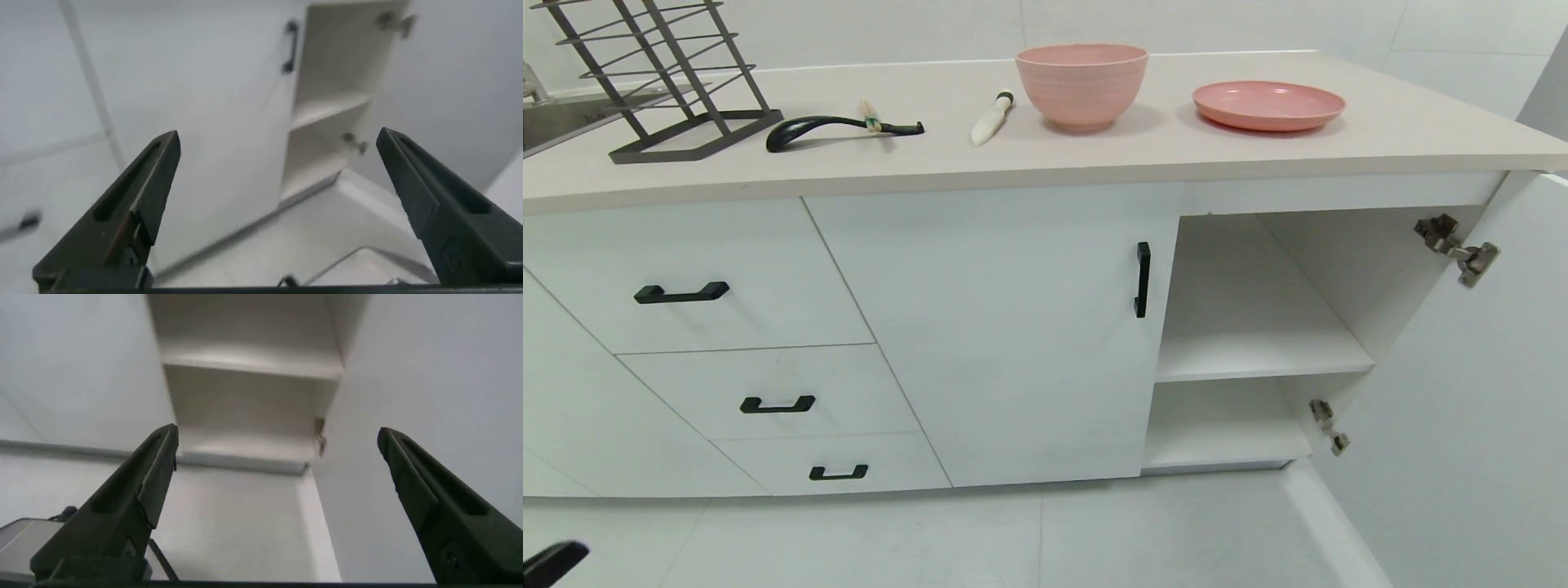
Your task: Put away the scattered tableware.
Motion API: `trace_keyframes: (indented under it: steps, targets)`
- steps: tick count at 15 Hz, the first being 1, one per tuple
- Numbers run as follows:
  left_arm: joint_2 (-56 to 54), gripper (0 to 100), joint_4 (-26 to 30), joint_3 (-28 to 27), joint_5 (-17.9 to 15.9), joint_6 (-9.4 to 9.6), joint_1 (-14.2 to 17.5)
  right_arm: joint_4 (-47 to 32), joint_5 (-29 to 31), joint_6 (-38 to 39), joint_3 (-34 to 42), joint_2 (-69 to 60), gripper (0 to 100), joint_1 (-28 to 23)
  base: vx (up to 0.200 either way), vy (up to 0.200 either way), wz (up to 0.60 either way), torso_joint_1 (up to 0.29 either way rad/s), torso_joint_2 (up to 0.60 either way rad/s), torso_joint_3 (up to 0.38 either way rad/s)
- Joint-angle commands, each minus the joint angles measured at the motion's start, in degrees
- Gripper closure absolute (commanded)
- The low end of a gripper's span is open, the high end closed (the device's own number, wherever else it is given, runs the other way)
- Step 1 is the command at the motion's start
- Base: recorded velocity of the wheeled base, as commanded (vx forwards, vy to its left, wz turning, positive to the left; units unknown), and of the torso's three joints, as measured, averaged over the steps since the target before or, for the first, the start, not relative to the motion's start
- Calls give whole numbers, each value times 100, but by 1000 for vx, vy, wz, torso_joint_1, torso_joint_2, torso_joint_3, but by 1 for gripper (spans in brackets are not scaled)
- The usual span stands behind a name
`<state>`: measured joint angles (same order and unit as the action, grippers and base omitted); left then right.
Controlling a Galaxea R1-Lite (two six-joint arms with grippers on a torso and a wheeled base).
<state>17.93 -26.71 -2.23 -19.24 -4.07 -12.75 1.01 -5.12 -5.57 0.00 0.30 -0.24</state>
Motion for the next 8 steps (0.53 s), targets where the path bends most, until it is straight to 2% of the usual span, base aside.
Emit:
trace_keyframes:
  steps: [1,2,3,4,5,6,8]
  targets:
    - [-1248,0,1678,223,684,-50,572,-101,196,126,0,-30,0,-2,0,0,0,0,0,0]
    - [-1248,0,2205,223,957,135,590,-92,248,162,0,-30,0,-2,0,0,0,0,0,0]
    - [-1248,0,2337,223,1238,275,590,-92,275,162,0,-30,0,-2,0,0,0,0,0,0]
    - [-1248,0,2565,223,1871,680,757,-92,389,170,0,-30,0,-2,0,0,0,0,0,0]
    - [-1407,0,2697,223,2003,829,1108,-101,494,293,0,-30,0,-2,0,0,0,0,0,0]
    - [-1705,0,2653,223,1985,847,1345,-110,521,443,0,-30,0,-2,0,0,0,0,0,0]
    - [-1793,0,2662,223,1994,759,1302,-110,459,487,0,-30,0,-2,0,0,0,0,0,0]
